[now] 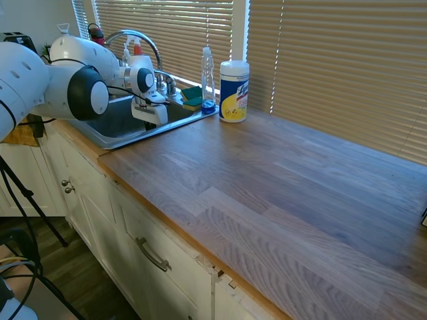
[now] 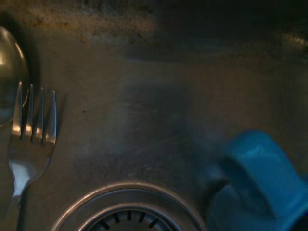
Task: Put the mug in the sink
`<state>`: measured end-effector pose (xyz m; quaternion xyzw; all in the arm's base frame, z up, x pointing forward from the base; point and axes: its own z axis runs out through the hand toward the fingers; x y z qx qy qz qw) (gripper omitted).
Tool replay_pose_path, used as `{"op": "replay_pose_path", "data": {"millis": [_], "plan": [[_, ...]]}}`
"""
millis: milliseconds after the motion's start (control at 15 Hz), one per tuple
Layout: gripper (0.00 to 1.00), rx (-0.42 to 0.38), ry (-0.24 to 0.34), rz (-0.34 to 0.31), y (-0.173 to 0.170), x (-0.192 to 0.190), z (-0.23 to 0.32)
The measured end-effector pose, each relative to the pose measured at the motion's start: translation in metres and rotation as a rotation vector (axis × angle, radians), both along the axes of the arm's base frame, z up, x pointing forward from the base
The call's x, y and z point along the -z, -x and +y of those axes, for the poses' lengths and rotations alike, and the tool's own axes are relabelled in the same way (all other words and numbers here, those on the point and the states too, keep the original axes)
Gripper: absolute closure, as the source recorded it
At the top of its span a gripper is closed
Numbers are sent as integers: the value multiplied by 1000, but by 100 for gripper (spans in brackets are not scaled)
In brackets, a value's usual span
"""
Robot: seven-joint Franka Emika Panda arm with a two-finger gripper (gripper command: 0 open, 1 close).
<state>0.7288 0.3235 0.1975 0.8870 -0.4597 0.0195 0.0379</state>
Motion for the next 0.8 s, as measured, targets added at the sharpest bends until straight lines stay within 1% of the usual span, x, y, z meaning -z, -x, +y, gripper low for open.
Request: {"op": "replay_pose_path", "data": {"millis": [333,467,600,800], "plan": [[0,0,-4,-8,-1,-5,1],[0,0,-11,-20,-3,-15,2],[0,0,-19,-40,-5,-38,3],[0,-3,-29,-73,-5,-85,6]]}}
